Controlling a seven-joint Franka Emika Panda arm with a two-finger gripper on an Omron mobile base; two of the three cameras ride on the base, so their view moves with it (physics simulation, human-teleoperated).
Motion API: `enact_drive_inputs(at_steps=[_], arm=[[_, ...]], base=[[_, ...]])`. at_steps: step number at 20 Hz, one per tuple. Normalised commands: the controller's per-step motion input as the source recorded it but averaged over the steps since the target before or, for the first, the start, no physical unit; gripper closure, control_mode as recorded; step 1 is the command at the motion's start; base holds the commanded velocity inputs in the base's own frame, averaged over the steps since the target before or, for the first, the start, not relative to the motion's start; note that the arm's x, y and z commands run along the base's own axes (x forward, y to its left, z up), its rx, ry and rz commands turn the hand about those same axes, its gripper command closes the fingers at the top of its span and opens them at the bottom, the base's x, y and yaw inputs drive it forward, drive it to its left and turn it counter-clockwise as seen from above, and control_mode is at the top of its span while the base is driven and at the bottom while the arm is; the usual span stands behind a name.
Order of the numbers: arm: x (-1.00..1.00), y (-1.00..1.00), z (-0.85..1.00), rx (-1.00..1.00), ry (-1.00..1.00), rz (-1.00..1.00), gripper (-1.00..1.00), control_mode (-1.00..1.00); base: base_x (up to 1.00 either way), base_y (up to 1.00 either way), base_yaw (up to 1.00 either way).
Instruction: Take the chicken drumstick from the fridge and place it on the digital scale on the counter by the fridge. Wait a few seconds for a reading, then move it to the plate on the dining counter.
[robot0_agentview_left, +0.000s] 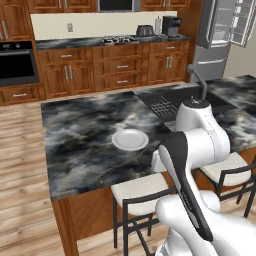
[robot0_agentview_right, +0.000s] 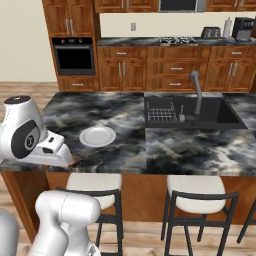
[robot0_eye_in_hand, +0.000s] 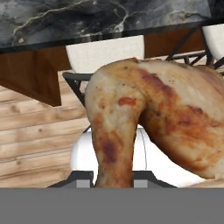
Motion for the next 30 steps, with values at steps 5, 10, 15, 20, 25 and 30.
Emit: enact_drive_inputs(at_steps=[5, 10, 15, 20, 25, 30], arm=[[1.0, 0.0, 0.2, 0.0, 0.0, 0.0, 1.0, -1.0], [1.0, 0.01, 0.06, 0.0, 0.0, 0.0, 1.0, -1.0], [1.0, 0.06, -0.04, 0.0, 0.0, 0.0, 1.0, -1.0], [0.91, 0.04, -0.31, 0.0, 0.0, 0.0, 1.0, -1.0], [0.81, 0.03, -0.48, 0.0, 0.0, 0.0, 1.0, -1.0], [0.49, 0.15, -0.66, 0.0, -0.02, 0.0, 1.0, -1.0]], base=[[0.0, 0.0, 0.0], [0.0, 0.0, 0.0], [0.0, 0.0, 0.0], [0.0, 0.0, 0.0], [0.0, 0.0, 0.0], [0.0, 0.0, 0.0]])
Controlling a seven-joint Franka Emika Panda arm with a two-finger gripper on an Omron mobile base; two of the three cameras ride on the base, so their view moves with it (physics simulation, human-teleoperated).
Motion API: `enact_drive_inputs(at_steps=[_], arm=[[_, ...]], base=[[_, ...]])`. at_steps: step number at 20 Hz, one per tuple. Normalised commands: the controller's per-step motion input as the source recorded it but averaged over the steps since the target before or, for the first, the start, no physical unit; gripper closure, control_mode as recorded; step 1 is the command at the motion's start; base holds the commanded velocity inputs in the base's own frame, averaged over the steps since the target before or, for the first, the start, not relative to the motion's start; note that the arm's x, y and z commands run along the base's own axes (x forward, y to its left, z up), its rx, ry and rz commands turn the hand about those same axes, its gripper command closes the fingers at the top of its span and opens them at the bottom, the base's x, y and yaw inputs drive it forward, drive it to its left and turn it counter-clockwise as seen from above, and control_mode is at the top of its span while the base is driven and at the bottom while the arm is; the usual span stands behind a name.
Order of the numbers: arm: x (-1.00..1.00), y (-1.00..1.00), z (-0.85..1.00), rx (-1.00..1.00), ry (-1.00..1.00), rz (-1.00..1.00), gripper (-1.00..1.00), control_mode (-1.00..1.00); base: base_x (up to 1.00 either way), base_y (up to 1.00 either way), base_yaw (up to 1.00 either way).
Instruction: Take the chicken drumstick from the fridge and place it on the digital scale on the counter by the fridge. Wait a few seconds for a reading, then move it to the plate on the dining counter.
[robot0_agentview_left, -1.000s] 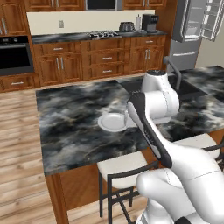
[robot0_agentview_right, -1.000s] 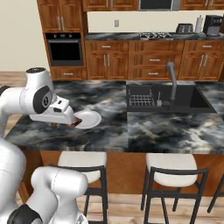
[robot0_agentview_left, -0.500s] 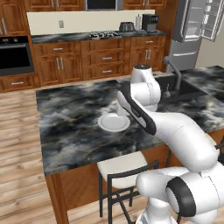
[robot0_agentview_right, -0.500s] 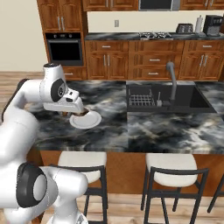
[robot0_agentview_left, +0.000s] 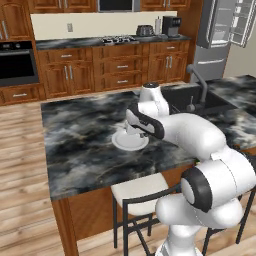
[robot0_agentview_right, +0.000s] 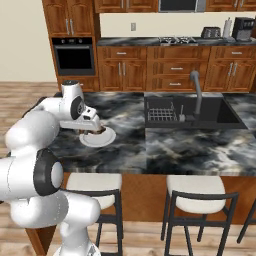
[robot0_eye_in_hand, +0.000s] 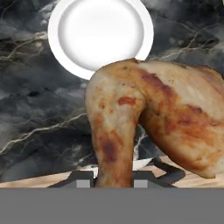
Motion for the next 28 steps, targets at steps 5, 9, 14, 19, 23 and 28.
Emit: enact_drive_inputs(at_steps=[5, 9, 14, 19, 23, 28], arm=[[0.35, 0.25, -0.57, 0.0, -0.04, 0.0, 1.0, -1.0], [0.52, 0.18, -0.29, 0.0, -0.01, 0.0, 1.0, -1.0], [0.63, 0.03, -0.23, 0.0, 0.0, 0.0, 1.0, -1.0], [0.4, 0.02, -0.36, 0.0, -0.01, 0.0, 1.0, -1.0], [0.24, 0.05, -0.44, 0.0, -0.02, 0.0, 1.0, -1.0], [0.37, 0.01, -0.32, 0.0, -0.06, 0.0, 1.0, -1.0]], base=[[0.0, 0.0, 0.0], [0.0, 0.0, 0.0], [0.0, 0.0, 0.0], [0.0, 0.0, 0.0], [0.0, 0.0, 0.0], [0.0, 0.0, 0.0]])
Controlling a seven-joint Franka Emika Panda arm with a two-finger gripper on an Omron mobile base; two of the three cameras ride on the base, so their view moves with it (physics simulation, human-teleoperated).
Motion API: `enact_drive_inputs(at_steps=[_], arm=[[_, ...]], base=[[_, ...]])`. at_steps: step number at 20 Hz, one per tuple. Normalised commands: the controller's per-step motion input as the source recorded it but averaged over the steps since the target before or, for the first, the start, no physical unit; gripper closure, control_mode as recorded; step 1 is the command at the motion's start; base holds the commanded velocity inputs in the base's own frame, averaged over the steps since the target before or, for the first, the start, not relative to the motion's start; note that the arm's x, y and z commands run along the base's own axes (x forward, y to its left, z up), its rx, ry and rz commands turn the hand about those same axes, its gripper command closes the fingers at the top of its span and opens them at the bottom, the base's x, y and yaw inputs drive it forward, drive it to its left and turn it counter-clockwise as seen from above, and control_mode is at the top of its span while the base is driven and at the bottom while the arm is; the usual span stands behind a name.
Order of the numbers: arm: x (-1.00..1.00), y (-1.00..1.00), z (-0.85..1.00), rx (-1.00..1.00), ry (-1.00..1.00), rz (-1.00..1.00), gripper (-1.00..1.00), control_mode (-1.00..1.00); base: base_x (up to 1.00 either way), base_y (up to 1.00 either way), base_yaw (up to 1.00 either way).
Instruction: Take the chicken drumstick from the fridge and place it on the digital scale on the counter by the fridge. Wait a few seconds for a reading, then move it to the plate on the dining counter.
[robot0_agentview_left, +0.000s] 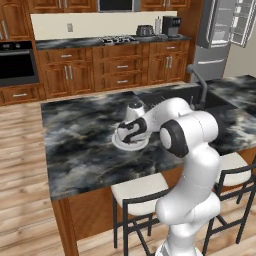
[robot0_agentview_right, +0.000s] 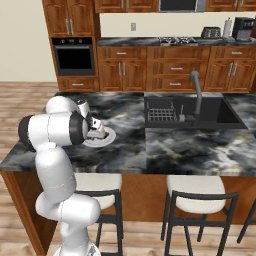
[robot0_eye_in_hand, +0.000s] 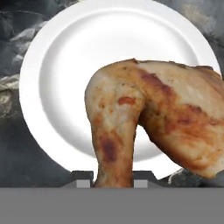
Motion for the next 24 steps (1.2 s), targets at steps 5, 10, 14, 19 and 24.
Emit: enact_drive_inputs(at_steps=[5, 10, 14, 19, 24], arm=[[0.31, 0.0, -0.21, 0.0, -0.08, 0.0, 1.0, -1.0], [0.21, 0.0, -0.32, 0.0, -0.04, 0.0, 1.0, -1.0], [0.16, 0.0, -0.29, 0.0, 0.0, 0.0, 1.0, -1.0], [0.4, 0.0, -0.17, 0.0, 0.0, 0.0, -1.0, -1.0], [0.37, 0.0, -0.04, 0.0, 0.0, 0.0, -1.0, -1.0]], base=[[0.0, 0.0, 0.0], [0.0, 0.0, 0.0], [0.0, 0.0, 0.0], [0.0, 0.0, 0.0], [0.0, 0.0, 0.0]])
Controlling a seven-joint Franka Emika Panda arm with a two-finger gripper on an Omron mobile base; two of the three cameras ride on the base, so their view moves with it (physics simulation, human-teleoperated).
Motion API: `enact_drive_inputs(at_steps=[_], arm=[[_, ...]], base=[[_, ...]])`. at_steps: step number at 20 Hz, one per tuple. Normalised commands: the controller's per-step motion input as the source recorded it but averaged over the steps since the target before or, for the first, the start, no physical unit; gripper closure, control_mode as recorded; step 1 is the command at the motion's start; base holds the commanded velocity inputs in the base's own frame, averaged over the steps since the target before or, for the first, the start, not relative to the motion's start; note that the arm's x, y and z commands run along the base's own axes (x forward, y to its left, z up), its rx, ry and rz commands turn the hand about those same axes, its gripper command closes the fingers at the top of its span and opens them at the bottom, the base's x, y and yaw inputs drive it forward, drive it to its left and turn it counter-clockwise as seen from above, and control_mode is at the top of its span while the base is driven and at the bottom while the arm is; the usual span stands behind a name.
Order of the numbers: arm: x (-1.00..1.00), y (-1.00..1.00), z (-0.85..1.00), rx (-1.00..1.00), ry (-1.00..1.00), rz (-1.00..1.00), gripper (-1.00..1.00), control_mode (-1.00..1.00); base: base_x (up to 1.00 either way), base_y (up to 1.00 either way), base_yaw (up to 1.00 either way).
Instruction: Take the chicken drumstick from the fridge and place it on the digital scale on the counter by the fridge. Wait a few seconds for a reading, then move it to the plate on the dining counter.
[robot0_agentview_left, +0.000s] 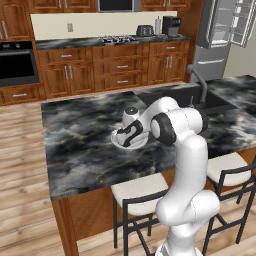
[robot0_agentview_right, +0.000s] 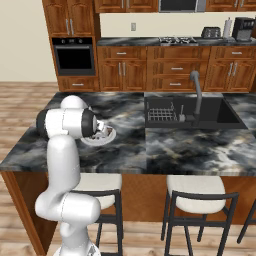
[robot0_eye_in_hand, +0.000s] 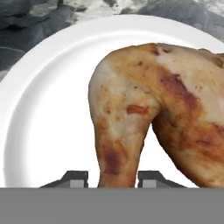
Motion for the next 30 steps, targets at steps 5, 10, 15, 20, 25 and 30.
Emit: enact_drive_inputs(at_steps=[5, 10, 15, 20, 25, 30], arm=[[-0.05, 0.0, 0.0, 0.0, 0.0, -0.01, -1.0, -1.0], [-0.25, 0.0, 0.0, 0.0, 0.0, -0.05, -1.0, -1.0], [-0.51, 0.0, 0.17, 0.0, -0.04, -0.06, -1.0, -1.0], [-0.76, 0.0, 0.67, 0.01, -0.13, -0.07, -1.0, -1.0], [-0.93, 0.0, 0.95, 0.03, -0.19, -0.08, -1.0, -1.0], [-1.0, 0.0, 1.0, 0.07, -0.12, -0.1, -1.0, -1.0]], base=[[0.0, 0.0, 0.0], [0.0, 0.0, 0.0], [0.0, 0.0, 0.0], [0.0, 0.0, 0.0], [0.0, 0.0, 0.0], [0.0, 0.0, 0.0]])
